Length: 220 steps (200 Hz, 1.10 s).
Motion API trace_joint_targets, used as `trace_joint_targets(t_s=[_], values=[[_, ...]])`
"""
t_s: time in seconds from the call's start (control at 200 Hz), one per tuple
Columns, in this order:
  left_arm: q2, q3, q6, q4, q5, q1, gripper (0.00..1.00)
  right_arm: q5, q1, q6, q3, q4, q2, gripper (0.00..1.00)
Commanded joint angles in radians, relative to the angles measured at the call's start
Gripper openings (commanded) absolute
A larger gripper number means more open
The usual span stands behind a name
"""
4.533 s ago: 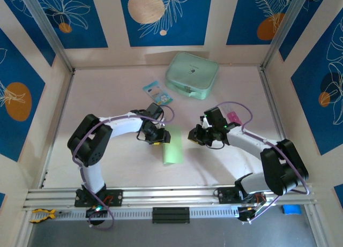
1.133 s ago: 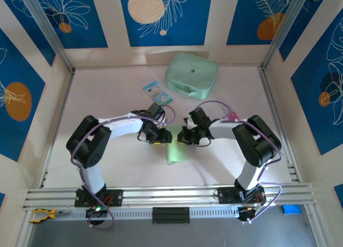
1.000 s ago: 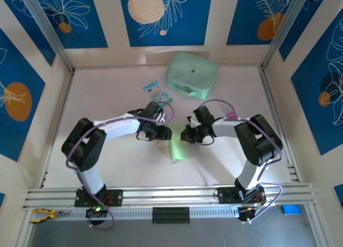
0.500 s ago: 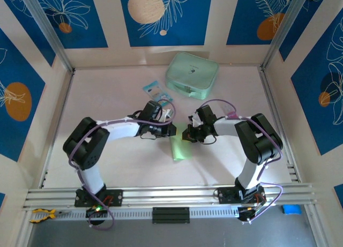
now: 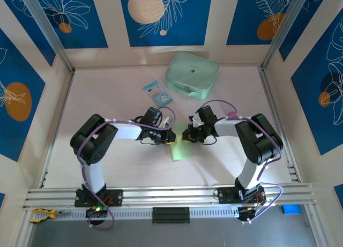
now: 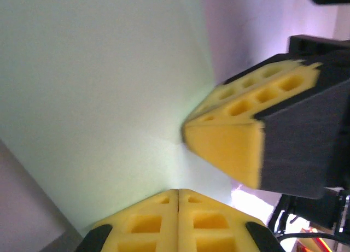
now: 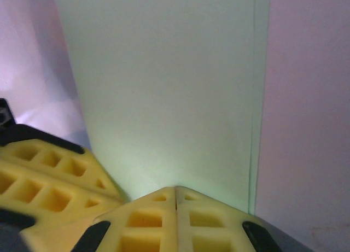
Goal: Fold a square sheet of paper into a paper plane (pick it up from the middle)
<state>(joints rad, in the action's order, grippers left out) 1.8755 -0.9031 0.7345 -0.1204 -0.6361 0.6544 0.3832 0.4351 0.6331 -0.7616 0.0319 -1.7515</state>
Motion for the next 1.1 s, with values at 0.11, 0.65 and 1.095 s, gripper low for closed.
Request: trace_joint_targets(t_s=[0.11,0.65,1.095], values=[[0.050,0.080,-0.038,0.011,0.076,-0.020,0.01,-0.114,-0.001,0.002,0.048,0.107,-0.054,0.00],[-0.116,0.072,0.072,-0.034,0.002,0.014,0.05,-0.132,0.011,0.020,0.054,0.096,-0.057,0.00],[-0.080,0.219,0.073,-0.044,0.120,0.034,0.06,-0.161,0.022,0.032,0.093,0.070,-0.054,0.00]])
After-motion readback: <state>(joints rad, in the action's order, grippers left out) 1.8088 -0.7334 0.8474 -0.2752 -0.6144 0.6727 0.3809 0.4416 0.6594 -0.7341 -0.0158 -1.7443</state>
